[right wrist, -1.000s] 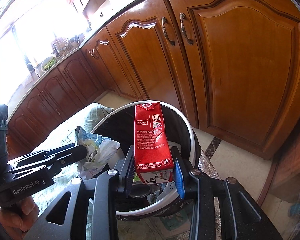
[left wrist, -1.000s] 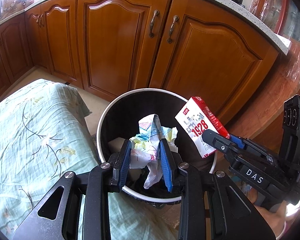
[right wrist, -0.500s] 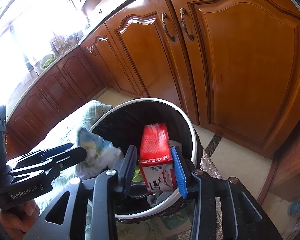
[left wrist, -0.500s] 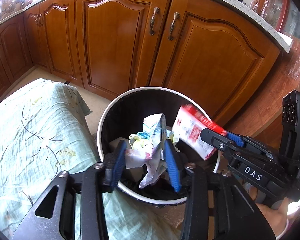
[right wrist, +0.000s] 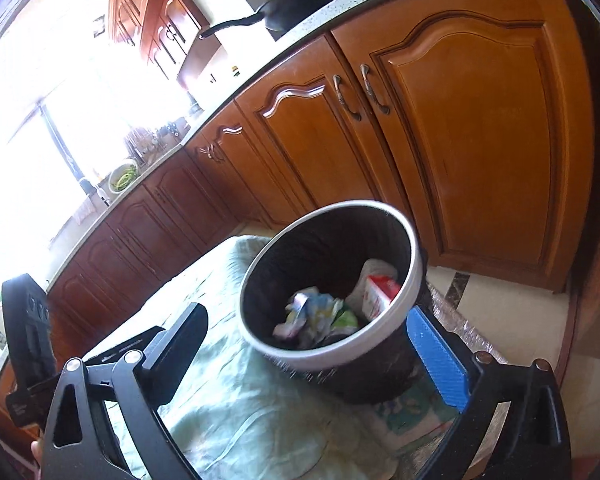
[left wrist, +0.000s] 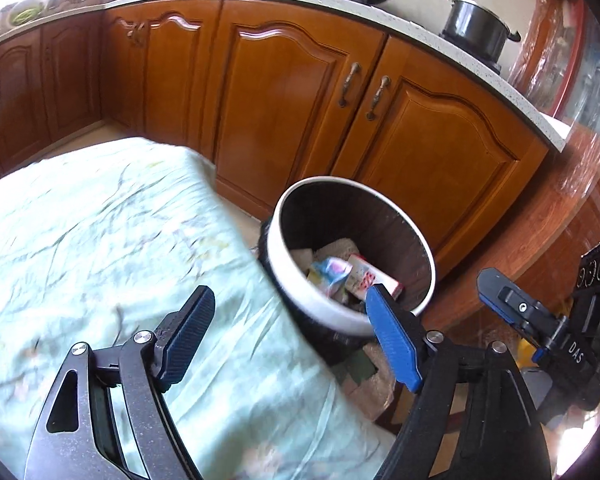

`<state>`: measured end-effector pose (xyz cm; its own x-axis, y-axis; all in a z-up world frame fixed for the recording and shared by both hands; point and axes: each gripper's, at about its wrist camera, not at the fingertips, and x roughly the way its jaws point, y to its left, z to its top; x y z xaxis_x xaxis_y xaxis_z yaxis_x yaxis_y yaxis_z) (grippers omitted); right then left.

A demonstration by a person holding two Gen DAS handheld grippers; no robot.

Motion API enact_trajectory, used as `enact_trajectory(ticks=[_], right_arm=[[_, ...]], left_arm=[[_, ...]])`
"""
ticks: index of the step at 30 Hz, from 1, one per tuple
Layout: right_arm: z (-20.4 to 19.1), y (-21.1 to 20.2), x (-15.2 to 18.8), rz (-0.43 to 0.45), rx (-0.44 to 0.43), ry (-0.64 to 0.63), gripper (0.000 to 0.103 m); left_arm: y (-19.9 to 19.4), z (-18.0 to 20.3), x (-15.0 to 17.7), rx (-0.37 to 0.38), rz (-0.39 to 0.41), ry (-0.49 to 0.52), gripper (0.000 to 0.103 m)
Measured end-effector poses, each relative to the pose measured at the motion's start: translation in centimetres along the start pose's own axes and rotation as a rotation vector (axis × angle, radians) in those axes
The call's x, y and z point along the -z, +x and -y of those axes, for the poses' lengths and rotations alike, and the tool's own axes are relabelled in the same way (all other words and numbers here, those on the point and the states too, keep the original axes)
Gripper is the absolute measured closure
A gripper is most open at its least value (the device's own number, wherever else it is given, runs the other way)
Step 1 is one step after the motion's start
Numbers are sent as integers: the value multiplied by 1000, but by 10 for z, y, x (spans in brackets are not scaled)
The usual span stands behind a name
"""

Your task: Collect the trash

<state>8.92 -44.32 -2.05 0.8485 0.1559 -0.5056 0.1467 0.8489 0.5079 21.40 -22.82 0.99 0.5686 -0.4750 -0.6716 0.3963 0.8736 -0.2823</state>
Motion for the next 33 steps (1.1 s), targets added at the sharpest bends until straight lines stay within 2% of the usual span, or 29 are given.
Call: enact_trajectory(ticks=[4,10,18,20,23,27,33], right_arm=[[-24,-17,25,24,-7,-23,2],[-58,-47,47,89,-6,-114,1],[-104,-100,43,218,-21,-228,0],[-119,-113,37,258,-19,-275,0],[-135,-125,38,315,-1,-329,0],[-135,-117,57,327,10,-345,0],[-121,-95,96,289,42,-353,0]], left_arm=[[-30,-20,32,-16,22,-36,21],[-74,-37,62,-67,94,-15,20],[-145,-40,70,-83,261,22,13],[-163,-36,67,-94,316,45,1],[-184,-32,69,-143,383,74,0],[-189,-33,83,-224,421,100,0],[-173,-45,107,-271,392,86,0]])
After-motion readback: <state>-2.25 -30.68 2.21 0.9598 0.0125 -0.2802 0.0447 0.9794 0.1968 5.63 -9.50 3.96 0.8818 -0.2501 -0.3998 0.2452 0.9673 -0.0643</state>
